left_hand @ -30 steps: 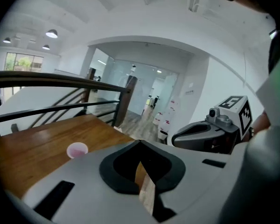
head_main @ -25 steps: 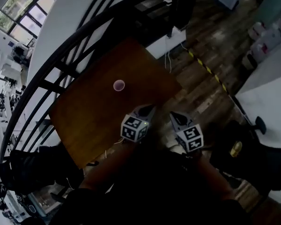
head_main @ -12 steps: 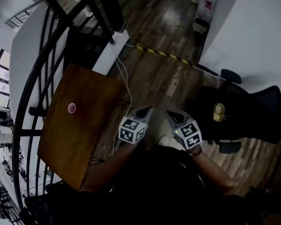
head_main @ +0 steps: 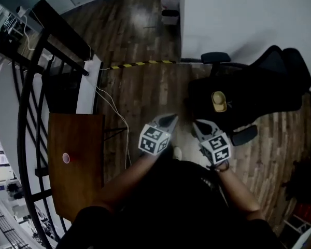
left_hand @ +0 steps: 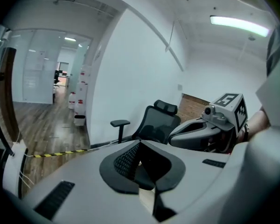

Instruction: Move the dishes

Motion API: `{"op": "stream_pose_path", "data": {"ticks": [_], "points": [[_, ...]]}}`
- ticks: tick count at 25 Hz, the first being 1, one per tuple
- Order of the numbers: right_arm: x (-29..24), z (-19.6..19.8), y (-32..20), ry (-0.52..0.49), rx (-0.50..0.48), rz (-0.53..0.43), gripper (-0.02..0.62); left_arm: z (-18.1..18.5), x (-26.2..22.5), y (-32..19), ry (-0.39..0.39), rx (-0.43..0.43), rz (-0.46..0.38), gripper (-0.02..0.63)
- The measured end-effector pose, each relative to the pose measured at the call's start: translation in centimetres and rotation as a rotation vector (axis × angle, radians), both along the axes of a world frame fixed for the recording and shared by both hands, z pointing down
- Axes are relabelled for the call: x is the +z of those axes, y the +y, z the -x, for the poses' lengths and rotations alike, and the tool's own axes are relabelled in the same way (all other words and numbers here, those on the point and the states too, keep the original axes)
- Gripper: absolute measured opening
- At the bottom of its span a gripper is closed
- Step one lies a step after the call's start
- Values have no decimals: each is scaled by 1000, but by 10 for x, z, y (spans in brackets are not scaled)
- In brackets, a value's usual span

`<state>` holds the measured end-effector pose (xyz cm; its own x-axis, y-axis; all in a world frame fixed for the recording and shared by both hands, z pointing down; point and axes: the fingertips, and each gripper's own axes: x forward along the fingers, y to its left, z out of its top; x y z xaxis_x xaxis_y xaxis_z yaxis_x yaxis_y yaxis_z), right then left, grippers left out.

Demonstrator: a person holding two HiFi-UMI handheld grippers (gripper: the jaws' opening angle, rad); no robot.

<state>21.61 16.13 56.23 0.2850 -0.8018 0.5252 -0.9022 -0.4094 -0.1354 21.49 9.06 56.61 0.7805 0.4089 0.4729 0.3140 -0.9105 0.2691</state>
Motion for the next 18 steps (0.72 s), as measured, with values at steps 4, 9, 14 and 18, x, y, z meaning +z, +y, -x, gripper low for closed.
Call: {"op": "stream_pose_path", "data": {"ticks": [4, 9, 14, 18], "points": [[5, -25, 40, -14, 121, 19, 11, -31, 6, 38, -8, 127, 14, -9], [12, -58, 66, -40, 270, 18, 11, -75, 13, 65, -20, 260, 25, -9], [18, -92, 72, -53, 395, 24, 11, -112, 17, 70, -26, 376, 27, -9], [16, -119, 75, -47, 498, 16, 11, -138, 20, 69, -32, 450, 42, -9]]}}
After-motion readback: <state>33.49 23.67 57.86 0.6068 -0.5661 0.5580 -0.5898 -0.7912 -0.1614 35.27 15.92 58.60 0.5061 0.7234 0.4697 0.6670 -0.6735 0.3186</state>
